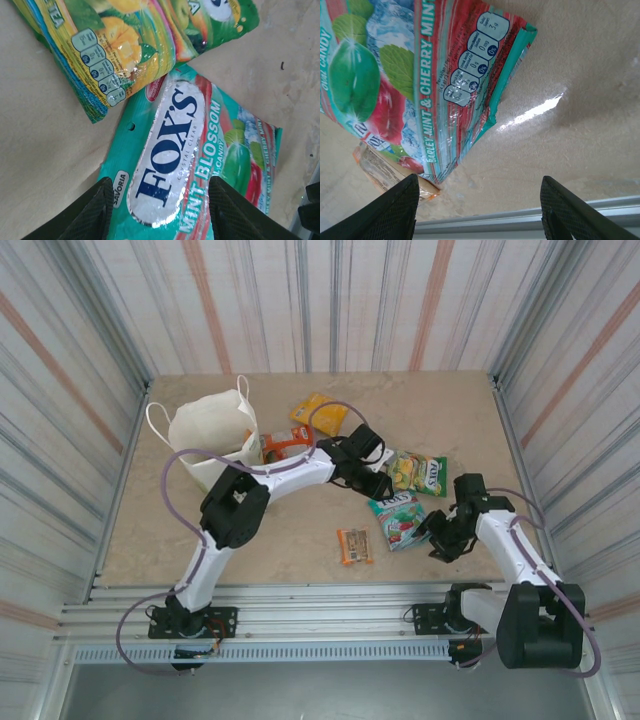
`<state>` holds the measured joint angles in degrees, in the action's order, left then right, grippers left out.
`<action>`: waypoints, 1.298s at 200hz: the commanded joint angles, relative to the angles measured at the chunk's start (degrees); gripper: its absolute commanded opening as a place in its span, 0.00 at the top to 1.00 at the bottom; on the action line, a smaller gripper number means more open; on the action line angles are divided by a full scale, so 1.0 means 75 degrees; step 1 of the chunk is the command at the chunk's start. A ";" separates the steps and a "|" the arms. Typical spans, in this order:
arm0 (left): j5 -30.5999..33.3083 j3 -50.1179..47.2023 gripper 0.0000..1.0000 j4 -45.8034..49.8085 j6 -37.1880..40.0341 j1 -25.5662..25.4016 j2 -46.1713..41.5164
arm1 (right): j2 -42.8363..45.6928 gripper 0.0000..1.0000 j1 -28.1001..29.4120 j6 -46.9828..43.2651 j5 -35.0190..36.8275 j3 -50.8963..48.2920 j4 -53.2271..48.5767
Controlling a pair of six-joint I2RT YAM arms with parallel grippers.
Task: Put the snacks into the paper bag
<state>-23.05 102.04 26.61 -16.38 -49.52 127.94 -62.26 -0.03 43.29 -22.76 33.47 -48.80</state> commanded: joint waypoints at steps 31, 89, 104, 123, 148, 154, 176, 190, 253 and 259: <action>-0.0493 0.0198 0.47 -0.0126 -0.0161 0.0005 0.0401 | -0.0734 0.35 0.0004 0.0247 -0.0659 -0.0313 0.1715; -0.0595 -0.0643 0.61 -0.0393 -0.0282 0.0005 0.0071 | -0.1542 0.36 -0.0358 -0.0525 -0.0909 -0.0056 0.3479; -0.0590 -0.0772 0.65 -0.0384 -0.0323 0.0006 0.0006 | -0.1565 0.36 -0.0553 -0.0662 -0.1036 0.0006 0.3848; -0.0447 -0.0921 0.66 -0.0361 -0.0322 0.0016 -0.0084 | -0.1419 0.36 -0.0823 -0.0882 -0.0815 0.0191 0.3680; -0.0370 -0.1019 0.67 -0.0430 -0.0426 0.0020 -0.0129 | -0.1055 0.35 -0.1077 -0.0915 -0.0154 0.0195 0.2827; -0.0366 -0.0999 0.66 -0.0442 -0.0457 0.0025 -0.0113 | -0.0952 0.35 -0.1102 -0.0878 -0.0091 0.0103 0.2681; -0.0382 -0.0942 0.67 -0.0478 -0.0511 0.0025 -0.0056 | -0.0581 0.35 -0.1109 -0.0610 -0.0226 -0.0354 0.2544; -0.0377 -0.0917 0.67 -0.0466 -0.0511 0.0016 -0.0010 | -0.0369 0.36 -0.1109 -0.0469 -0.0317 -0.0624 0.2593; -0.0404 -0.0832 0.68 -0.0466 -0.0570 0.0023 0.0089 | -0.0483 0.38 -0.1109 0.0008 -0.1577 -0.1483 0.4509; -0.0427 -0.0814 0.68 -0.0477 -0.0581 0.0016 0.0097 | -0.0566 0.38 -0.1113 0.0019 -0.1652 -0.1513 0.4723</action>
<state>-25.98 95.61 22.37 -19.79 -49.15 128.79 -64.79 -8.27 41.28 -31.00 23.46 -20.73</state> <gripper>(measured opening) 0.321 0.624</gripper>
